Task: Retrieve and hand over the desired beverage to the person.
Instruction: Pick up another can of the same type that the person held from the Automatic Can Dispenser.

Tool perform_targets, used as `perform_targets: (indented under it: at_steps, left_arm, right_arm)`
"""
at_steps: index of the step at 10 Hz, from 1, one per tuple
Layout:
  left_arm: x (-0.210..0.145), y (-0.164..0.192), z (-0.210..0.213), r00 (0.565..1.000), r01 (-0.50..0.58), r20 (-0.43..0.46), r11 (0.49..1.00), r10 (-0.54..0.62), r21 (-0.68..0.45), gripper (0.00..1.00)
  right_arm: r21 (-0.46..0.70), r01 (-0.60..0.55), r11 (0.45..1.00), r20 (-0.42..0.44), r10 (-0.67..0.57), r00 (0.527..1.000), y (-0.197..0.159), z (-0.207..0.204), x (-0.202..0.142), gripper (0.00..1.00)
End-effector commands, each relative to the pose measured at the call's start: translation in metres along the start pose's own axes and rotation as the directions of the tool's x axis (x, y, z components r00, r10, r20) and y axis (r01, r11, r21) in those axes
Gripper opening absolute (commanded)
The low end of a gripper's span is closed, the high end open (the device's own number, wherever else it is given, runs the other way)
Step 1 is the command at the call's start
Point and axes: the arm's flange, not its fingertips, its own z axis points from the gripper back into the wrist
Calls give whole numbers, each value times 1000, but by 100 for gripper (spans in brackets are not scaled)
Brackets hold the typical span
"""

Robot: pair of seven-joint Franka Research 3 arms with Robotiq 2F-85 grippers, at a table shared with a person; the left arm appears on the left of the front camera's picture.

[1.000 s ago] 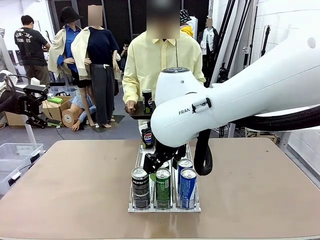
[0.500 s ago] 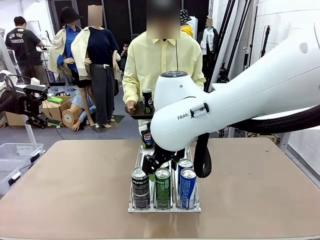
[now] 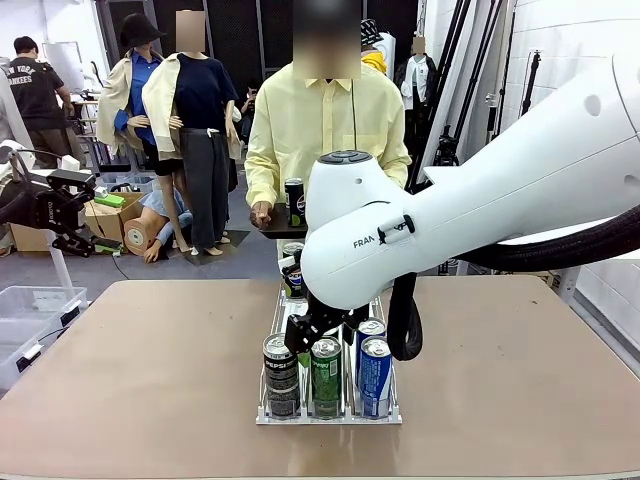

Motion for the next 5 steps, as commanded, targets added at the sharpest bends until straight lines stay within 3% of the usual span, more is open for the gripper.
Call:
perform_targets:
  at_steps: [1, 5]
  left_arm:
    - [0, -1, 2, 1000, 0, 3, 1000, 0, 1, 100]
    - [0, -1, 2, 1000, 0, 3, 1000, 0, 1, 100]
  right_arm:
    - [1, 0, 1000, -2, 0, 1000, 0, -1, 0, 100]
    - [1, 0, 1000, -2, 0, 1000, 0, -1, 0, 100]
